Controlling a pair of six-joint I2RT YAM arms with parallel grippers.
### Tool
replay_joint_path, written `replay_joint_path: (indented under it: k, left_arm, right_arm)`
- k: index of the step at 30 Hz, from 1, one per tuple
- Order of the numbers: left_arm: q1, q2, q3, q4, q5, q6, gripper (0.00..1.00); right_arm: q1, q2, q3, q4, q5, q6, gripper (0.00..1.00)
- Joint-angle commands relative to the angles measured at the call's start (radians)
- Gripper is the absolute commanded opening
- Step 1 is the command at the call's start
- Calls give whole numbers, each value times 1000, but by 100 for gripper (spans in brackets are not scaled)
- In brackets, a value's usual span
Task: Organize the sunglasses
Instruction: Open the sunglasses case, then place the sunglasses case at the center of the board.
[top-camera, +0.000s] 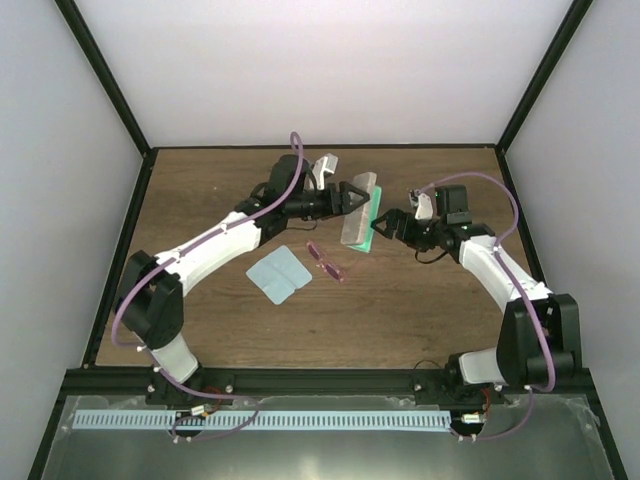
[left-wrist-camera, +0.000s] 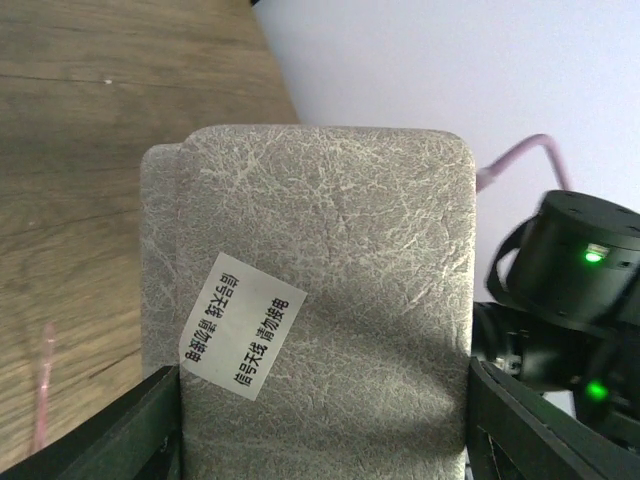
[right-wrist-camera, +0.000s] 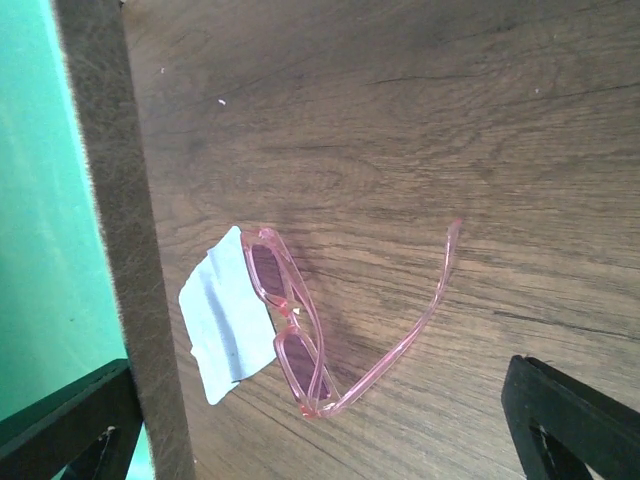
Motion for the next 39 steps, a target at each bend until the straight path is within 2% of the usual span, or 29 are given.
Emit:
replay_joint_path:
  k: [1, 6, 11, 15, 21, 24, 26, 29, 33, 39]
  left_arm:
    - [3, -44, 23, 84, 36, -8, 42]
    - [18, -24, 13, 33, 35, 53, 42]
    - [7, 50, 36, -63, 174, 205, 42]
    - [-50, 126, 70, -151, 339, 318, 43]
    - [-148, 337, 215, -313, 544, 512, 45]
    - [-159, 488, 349, -485, 633, 645, 45]
    - [-160, 572, 455, -613, 650, 754, 46]
    - [-155, 680, 577, -737, 629, 840, 46]
    - [-149, 763, 666, -813, 593, 880, 59]
    - [-148, 747, 643, -826, 573, 891, 76]
  right_arm:
    - [7, -14, 8, -1, -10, 5, 100]
    - [7, -85, 42, -12, 19, 14, 100]
    - [-50, -163, 73, -103, 238, 49, 100]
    - [-161, -172, 51, -143, 245, 57, 100]
    - [-180, -176, 0, -132, 206, 86, 100]
    - [-181, -184, -7, -140, 212, 83, 100]
    - [-182, -191, -10, -150, 218, 77, 100]
    - [-183, -198, -14, -158, 220, 68, 100]
    - [-185, -204, -12, -171, 223, 56, 100]
    - [-186, -218, -14, -184, 240, 46, 100]
